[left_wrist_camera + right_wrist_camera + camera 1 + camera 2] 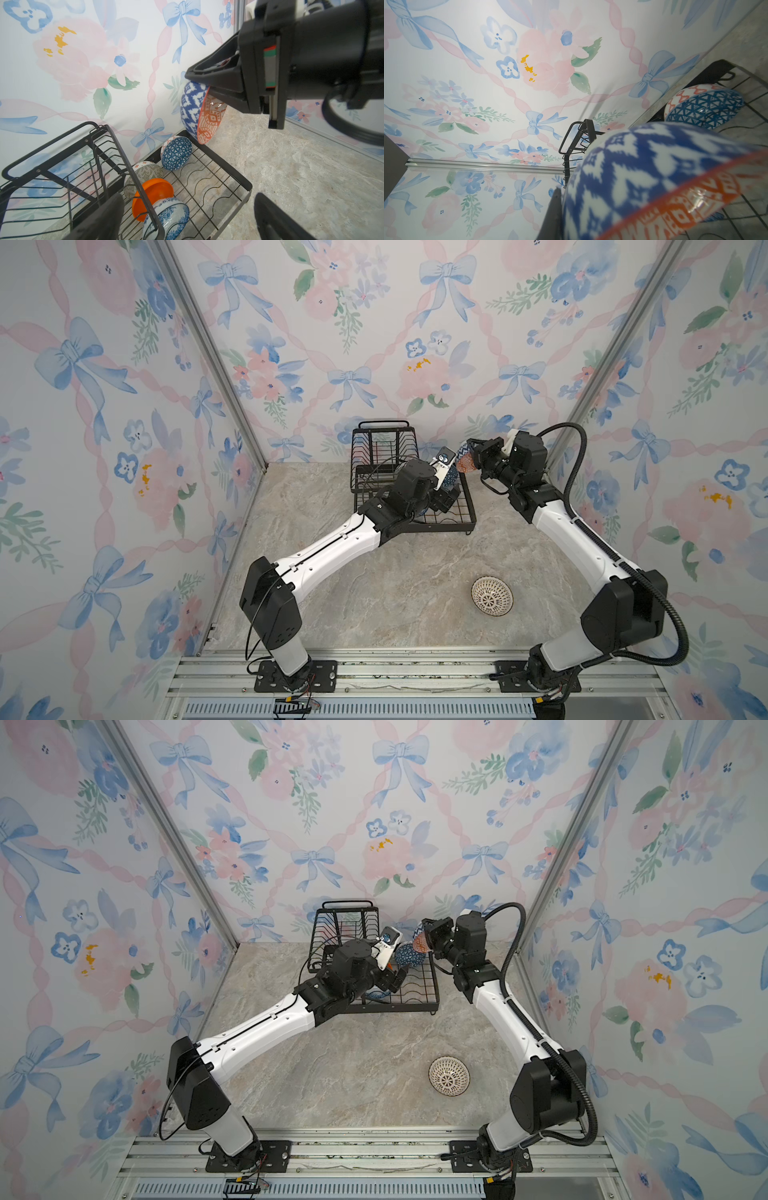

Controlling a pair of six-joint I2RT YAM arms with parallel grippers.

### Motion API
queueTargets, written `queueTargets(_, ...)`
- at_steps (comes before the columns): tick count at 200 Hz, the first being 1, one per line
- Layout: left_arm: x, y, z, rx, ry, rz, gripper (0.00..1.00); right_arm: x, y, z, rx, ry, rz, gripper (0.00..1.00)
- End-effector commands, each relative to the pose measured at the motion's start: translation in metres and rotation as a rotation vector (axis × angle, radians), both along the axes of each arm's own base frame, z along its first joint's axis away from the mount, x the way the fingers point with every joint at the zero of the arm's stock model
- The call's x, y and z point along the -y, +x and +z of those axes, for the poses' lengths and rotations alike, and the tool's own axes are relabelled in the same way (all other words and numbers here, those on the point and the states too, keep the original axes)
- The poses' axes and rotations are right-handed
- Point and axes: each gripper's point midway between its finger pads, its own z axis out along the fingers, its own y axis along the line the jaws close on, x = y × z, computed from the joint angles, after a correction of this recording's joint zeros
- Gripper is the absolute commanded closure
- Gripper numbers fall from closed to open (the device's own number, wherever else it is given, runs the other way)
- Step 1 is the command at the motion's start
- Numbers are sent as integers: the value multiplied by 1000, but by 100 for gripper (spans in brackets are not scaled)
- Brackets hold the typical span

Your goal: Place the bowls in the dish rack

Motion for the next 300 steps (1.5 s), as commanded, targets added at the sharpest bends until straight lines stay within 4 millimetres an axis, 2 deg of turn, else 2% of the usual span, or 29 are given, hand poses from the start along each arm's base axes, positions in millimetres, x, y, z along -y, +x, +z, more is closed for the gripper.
queueTargets(1,1,4,3,38,61,-2,2,0,5,0,40,-27,10,100)
queueTargets(61,10,5,-10,57,135,-4,2,-1,23,-28,5,-44,9,100)
queueTargets(73,10,7,-13,58,149,-2,2,-2,24,-26,10,-39,13,100)
queueTargets(76,10,7,-12,61,148,-1,2,-4,29,-38,-11,-44,15,100)
queueTargets(80,10,8,-13,60,153,1,2,-4,32,-42,-17,-44,14,100)
queueTargets(112,12,11,-17,64,169,10,2,-6,43,-57,-34,-42,14,100)
queueTargets(189,11,21,-41,63,254,36,2,-14,69,-94,-71,-20,22,100)
queueTargets(254,11,25,-59,57,314,41,2,-15,85,-117,-88,-6,28,100)
queueTargets(300,8,27,-60,61,330,61,2,-17,94,-129,-44,5,37,100)
